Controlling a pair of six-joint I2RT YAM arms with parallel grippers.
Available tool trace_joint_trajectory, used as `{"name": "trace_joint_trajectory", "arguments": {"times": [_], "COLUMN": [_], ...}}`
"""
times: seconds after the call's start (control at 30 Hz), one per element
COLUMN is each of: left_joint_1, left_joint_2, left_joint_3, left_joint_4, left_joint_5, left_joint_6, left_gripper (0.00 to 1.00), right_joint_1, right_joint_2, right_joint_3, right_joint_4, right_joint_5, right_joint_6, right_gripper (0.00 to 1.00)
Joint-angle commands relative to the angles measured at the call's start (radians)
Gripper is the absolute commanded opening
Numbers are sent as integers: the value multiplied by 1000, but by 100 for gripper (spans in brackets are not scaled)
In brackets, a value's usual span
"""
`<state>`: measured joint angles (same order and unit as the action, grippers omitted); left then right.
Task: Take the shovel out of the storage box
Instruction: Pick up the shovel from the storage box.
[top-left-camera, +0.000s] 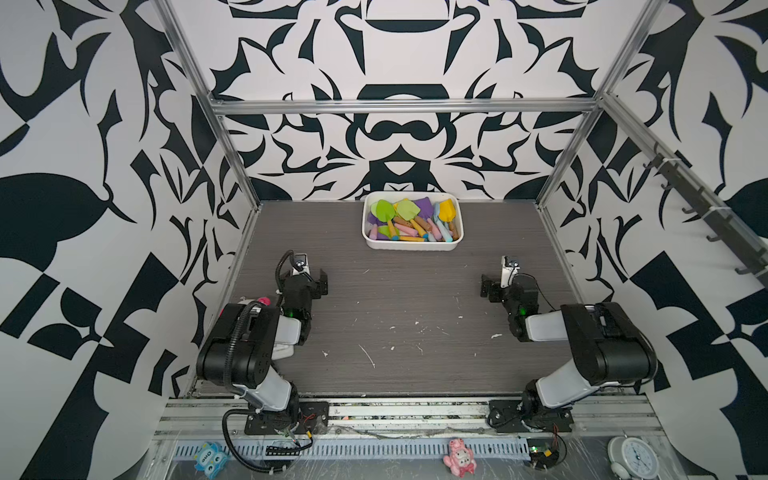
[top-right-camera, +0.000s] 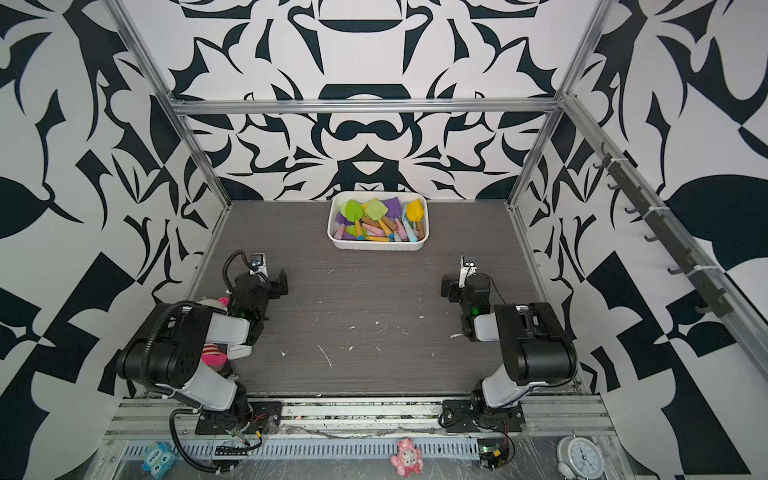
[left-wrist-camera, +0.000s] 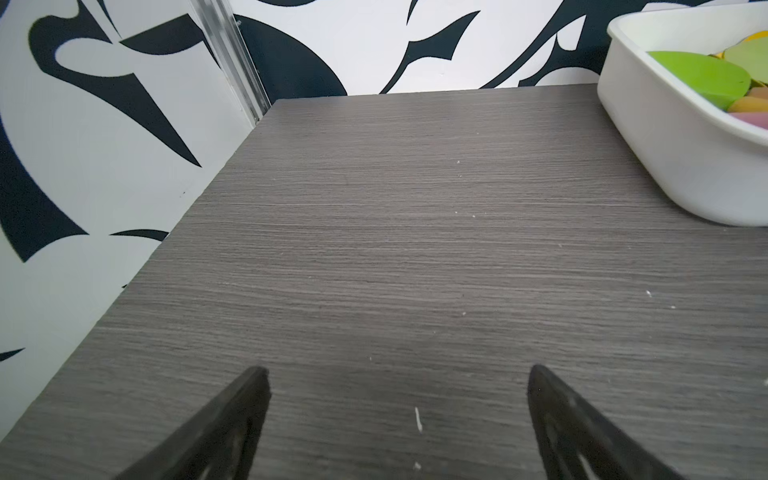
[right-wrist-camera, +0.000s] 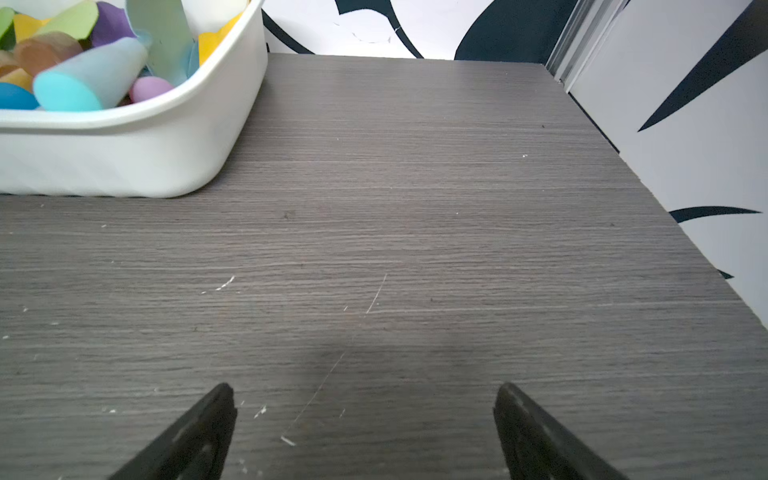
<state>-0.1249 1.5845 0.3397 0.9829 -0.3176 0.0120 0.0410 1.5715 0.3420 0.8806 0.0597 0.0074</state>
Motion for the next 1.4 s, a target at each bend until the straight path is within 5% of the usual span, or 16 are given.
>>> {"name": "trace_joint_trajectory", "arguments": {"times": [0.0, 1.0, 1.13, 1.23, 1.37], "left_joint_1": [-2, -1, 33, 32, 20], "left_joint_2": [-8, -5, -18, -72, -230], "left_joint_3": [2, 4, 14, 24, 195], "left_joint_4": [23, 23, -17, -70, -532], "left_joint_5": [-6, -5, 61, 82, 55], "left_joint_6": [-4, -4, -22, -10, -55], "left_gripper": [99, 99, 99, 99, 99], "right_joint_1": [-1, 0, 0, 1, 1], "right_joint_2": [-20, -19, -33, -175, -330], "right_joint_3": [11, 12, 15, 115, 254], "right_joint_4": [35, 30, 26, -309, -680], "right_joint_5": [-4, -6, 26, 101, 88], "right_joint_6": [9, 5, 24, 69, 162], "right_gripper": [100, 100, 100, 100, 100]}}
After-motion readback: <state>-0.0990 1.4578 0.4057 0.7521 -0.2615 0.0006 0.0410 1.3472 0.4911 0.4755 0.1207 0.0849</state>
